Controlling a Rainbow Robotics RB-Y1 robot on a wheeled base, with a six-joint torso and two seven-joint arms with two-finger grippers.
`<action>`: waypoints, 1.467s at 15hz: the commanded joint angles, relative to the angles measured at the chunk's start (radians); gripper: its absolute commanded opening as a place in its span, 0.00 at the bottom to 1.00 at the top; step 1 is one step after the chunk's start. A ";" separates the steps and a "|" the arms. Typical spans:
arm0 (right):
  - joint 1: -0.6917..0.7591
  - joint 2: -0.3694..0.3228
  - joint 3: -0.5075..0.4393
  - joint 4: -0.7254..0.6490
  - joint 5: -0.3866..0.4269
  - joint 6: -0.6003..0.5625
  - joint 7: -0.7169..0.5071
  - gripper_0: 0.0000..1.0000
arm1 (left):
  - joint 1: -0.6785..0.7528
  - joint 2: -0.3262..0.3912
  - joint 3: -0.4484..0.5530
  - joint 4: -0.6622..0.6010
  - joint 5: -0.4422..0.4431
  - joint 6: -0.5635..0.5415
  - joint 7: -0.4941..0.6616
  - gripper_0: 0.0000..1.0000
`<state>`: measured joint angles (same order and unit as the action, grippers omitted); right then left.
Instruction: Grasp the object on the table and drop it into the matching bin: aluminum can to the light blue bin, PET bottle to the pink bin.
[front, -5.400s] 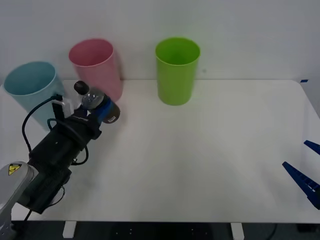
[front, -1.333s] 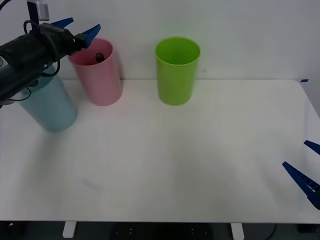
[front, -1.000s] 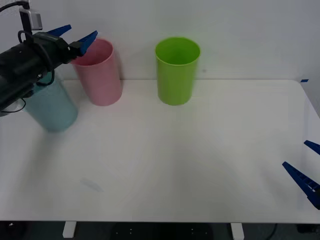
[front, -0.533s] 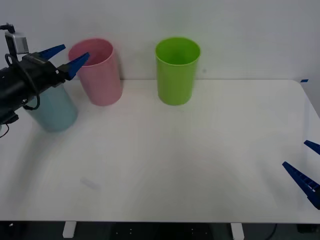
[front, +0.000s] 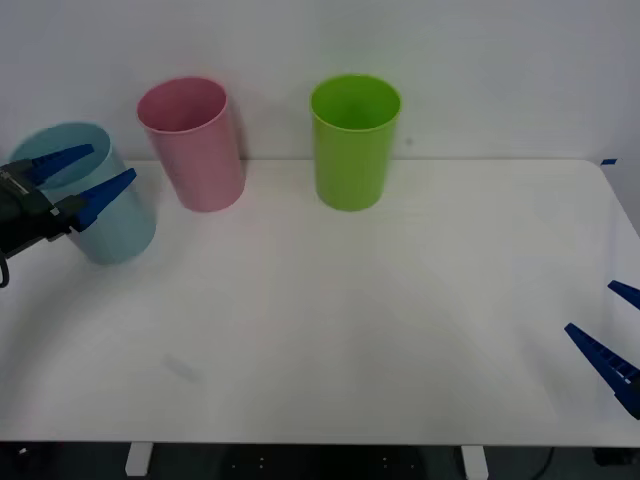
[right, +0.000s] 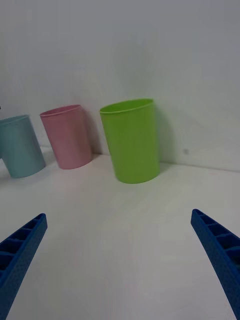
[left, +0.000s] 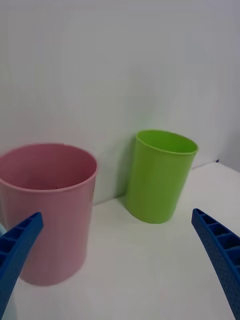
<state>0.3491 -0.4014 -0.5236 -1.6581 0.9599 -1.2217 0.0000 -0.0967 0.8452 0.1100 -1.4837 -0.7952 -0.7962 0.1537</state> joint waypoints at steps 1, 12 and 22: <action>0.000 0.000 0.000 0.000 0.000 0.000 0.000 1.00 | 0.057 0.000 0.069 -0.001 -0.050 -0.090 0.000 1.00; 0.000 0.000 0.000 0.000 0.000 0.000 0.000 1.00 | 0.358 0.000 0.280 -0.098 -0.082 -0.273 -0.052 1.00; 0.000 0.000 0.000 0.000 0.000 0.000 0.000 1.00 | 0.577 -0.002 0.313 -0.141 -0.016 -0.294 -0.175 1.00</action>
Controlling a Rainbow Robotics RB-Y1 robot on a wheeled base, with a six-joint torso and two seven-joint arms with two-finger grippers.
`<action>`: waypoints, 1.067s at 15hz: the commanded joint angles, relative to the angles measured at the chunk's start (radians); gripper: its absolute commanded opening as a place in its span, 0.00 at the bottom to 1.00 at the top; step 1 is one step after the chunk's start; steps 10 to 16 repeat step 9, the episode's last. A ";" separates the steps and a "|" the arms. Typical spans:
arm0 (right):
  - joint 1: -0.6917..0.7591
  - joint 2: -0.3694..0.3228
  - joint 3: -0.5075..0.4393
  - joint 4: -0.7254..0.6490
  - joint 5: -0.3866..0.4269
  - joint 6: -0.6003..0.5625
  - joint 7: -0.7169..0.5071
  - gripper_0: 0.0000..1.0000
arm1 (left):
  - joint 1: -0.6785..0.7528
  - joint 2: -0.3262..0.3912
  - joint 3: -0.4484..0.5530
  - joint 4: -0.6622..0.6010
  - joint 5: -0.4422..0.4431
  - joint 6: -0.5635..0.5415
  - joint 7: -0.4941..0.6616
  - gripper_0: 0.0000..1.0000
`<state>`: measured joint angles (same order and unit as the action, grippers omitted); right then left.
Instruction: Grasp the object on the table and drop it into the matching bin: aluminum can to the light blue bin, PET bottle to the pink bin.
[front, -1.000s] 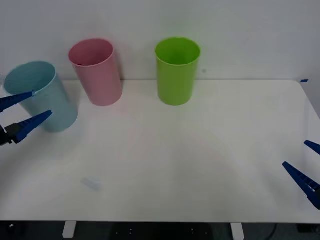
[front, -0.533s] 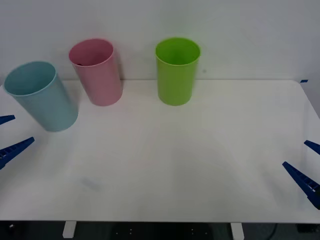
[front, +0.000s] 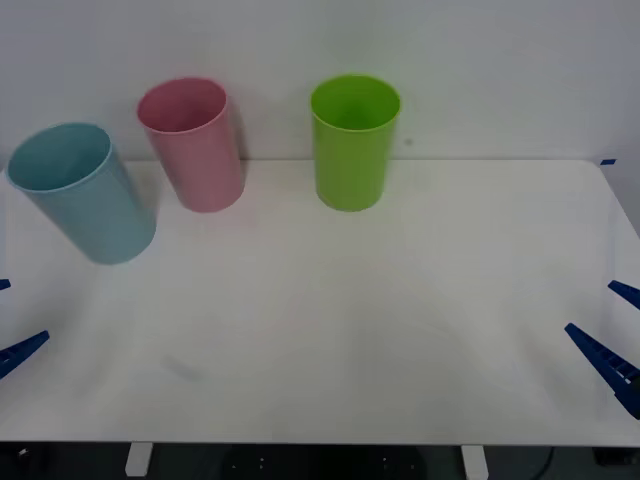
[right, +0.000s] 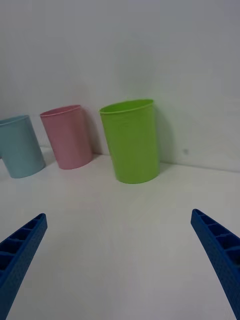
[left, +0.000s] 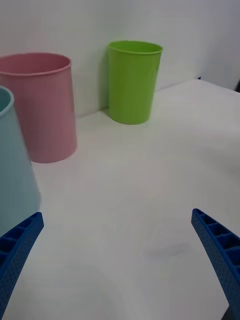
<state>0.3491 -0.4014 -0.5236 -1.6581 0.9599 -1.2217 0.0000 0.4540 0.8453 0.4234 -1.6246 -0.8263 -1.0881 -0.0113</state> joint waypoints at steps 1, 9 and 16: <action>0.000 0.000 0.000 0.000 0.000 0.000 0.000 1.00 | 0.032 -0.002 0.000 0.000 0.016 -0.004 -0.013 1.00; 0.000 0.000 0.000 0.000 0.000 0.000 0.000 1.00 | 0.046 -0.012 0.000 0.000 0.018 -0.013 -0.012 1.00; 0.000 0.000 0.000 0.000 0.000 0.000 0.000 1.00 | 0.046 -0.012 0.000 0.000 0.018 -0.013 -0.012 1.00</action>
